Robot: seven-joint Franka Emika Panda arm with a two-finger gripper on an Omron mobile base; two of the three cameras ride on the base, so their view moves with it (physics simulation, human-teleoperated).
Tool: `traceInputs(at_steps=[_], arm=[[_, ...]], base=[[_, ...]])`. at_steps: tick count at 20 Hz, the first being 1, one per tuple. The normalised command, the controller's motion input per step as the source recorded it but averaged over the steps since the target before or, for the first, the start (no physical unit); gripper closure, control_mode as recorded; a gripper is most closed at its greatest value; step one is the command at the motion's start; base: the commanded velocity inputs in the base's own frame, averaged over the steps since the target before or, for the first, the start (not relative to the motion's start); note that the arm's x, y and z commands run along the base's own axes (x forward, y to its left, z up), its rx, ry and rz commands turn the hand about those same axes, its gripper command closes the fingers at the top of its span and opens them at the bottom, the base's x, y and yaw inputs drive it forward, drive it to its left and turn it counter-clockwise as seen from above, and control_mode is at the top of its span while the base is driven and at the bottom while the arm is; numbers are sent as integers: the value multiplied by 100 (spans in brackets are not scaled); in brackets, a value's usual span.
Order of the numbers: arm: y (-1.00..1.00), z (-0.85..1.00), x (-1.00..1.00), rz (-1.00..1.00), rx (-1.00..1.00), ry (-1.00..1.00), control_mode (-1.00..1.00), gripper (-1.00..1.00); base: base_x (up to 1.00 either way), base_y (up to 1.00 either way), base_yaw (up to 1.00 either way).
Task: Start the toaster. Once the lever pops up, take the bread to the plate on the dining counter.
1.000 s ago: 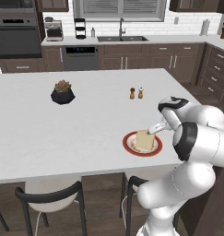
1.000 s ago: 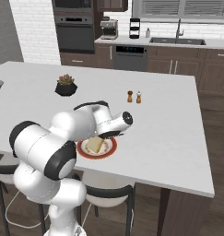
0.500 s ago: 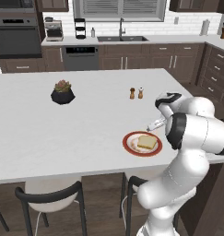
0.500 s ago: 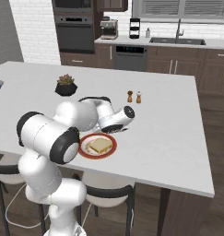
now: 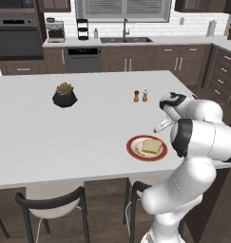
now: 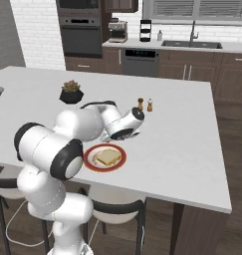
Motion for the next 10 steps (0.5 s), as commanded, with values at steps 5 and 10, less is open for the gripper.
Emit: traceInputs(at_steps=[5, 10], arm=[[49, 52, -90, -14, -28, -8, -100, -100], [35, 64, -99, -16, -29, 0, -100, -100]], base=[[0, 0, 0], [0, 0, 0]])
